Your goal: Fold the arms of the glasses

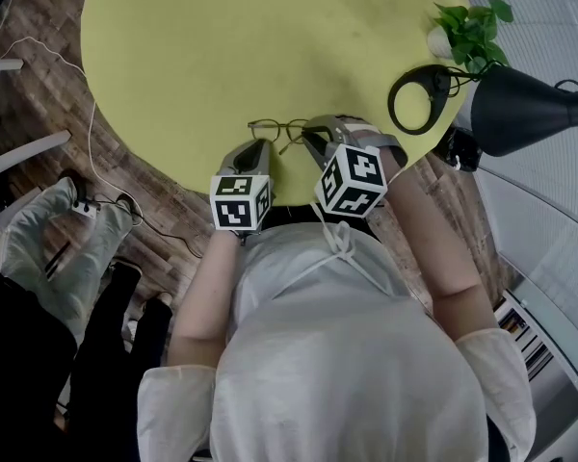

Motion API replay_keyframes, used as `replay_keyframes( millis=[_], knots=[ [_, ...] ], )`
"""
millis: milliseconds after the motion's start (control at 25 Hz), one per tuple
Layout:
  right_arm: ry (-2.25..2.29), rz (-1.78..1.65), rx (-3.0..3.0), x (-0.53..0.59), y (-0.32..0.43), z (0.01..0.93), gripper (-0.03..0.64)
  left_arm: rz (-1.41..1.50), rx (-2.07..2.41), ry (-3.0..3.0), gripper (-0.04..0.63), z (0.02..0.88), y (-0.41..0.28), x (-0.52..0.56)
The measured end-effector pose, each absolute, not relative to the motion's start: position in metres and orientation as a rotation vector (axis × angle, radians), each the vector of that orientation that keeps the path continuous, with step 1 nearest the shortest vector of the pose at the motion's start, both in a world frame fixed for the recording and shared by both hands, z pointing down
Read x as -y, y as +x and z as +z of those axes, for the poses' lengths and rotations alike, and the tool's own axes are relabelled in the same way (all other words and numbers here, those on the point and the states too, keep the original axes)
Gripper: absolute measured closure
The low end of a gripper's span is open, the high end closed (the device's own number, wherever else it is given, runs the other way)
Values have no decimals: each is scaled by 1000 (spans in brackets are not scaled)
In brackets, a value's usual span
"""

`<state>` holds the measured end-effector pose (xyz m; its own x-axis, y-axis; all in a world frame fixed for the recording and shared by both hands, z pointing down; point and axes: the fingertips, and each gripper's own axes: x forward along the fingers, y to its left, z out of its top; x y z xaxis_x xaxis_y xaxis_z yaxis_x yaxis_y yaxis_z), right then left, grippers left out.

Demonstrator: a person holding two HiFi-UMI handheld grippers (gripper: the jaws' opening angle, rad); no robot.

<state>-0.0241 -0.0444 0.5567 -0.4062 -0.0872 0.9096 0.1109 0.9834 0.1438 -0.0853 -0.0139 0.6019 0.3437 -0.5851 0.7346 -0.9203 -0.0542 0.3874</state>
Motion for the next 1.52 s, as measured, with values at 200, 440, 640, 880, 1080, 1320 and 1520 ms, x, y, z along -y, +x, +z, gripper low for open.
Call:
replay_keyframes(
  millis=[200, 440, 640, 880, 1080, 1320, 1520],
  knots=[
    [-31, -136, 2042, 45, -40, 564, 594, 499, 1310, 1745, 589, 604, -83, 14],
    [-76, -122, 2049, 47, -50, 573, 594, 475, 1320, 1753, 589, 602, -86, 14],
    [-111, -91, 2049, 44, -55, 579, 594, 474, 1314, 1751, 589, 602, -86, 13],
    [-129, -76, 2046, 45, -62, 586, 597, 489, 1302, 1741, 589, 605, -86, 15],
    [-141, -50, 2035, 48, -64, 591, 592, 492, 1298, 1739, 589, 606, -86, 16],
    [-160, -23, 2003, 47, -64, 598, 563, 497, 1292, 1730, 589, 607, -86, 18],
    [-162, -16, 1993, 49, -64, 605, 565, 491, 1280, 1728, 589, 607, -85, 20]
  ],
)
